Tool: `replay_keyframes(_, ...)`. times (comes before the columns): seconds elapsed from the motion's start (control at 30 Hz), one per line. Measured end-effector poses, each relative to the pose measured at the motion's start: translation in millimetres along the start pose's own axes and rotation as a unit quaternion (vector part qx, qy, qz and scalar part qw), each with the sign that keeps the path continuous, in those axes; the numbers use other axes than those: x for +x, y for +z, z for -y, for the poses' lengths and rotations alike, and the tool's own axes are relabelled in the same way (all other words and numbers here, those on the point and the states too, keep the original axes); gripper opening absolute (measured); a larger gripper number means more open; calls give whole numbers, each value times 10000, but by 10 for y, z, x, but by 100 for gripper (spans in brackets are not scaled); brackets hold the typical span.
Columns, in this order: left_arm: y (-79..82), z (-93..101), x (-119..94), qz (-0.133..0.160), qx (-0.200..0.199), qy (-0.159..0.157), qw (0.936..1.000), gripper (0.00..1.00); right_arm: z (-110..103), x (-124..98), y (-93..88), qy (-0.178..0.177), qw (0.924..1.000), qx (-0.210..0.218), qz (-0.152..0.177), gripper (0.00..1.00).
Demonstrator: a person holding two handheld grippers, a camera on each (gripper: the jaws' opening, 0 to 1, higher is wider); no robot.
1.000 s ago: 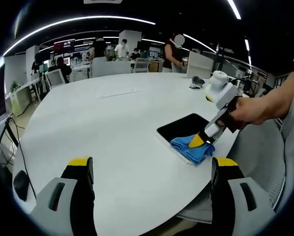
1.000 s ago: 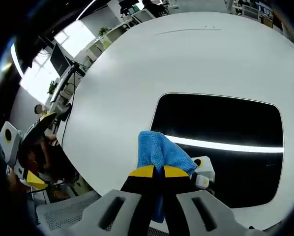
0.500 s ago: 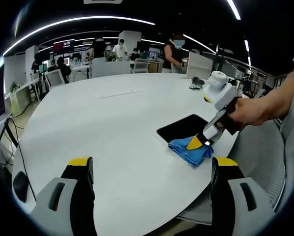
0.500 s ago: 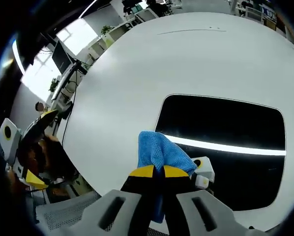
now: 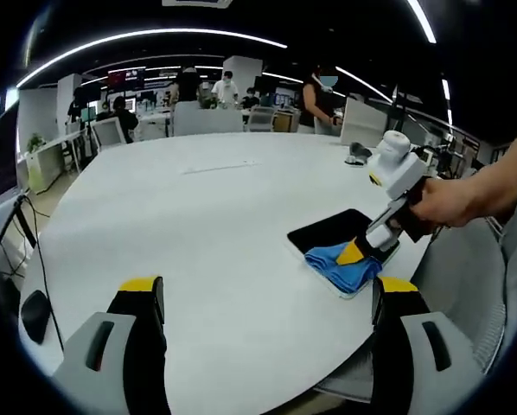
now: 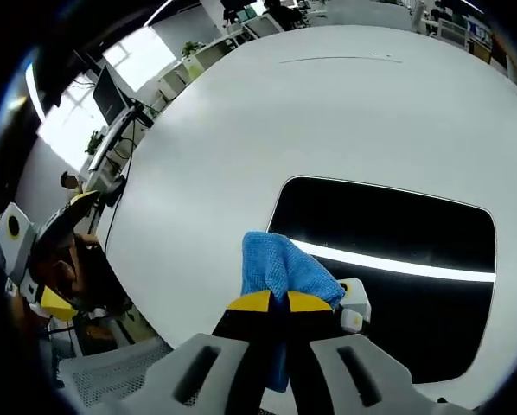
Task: Wipe the mirror surface with the cleaning cloth until all visible marks leave the cleaned area.
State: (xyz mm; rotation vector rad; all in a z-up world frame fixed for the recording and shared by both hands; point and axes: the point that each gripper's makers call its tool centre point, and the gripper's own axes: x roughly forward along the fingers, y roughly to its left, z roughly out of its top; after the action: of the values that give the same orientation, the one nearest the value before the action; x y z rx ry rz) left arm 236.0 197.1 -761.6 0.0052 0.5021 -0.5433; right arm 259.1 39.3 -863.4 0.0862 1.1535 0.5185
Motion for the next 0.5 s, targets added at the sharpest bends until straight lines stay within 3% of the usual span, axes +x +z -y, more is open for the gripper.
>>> replay_keyframes(0.13, -25, 76, 3, -10, 167, -108, 9998, 99, 1, 18, 11, -17, 10000, -45, -13, 0)
replay_keyframes(0.5, -71, 89, 29, -105, 74, -177, 9998, 99, 26, 62, 134, -74, 9999, -138, 18, 0)
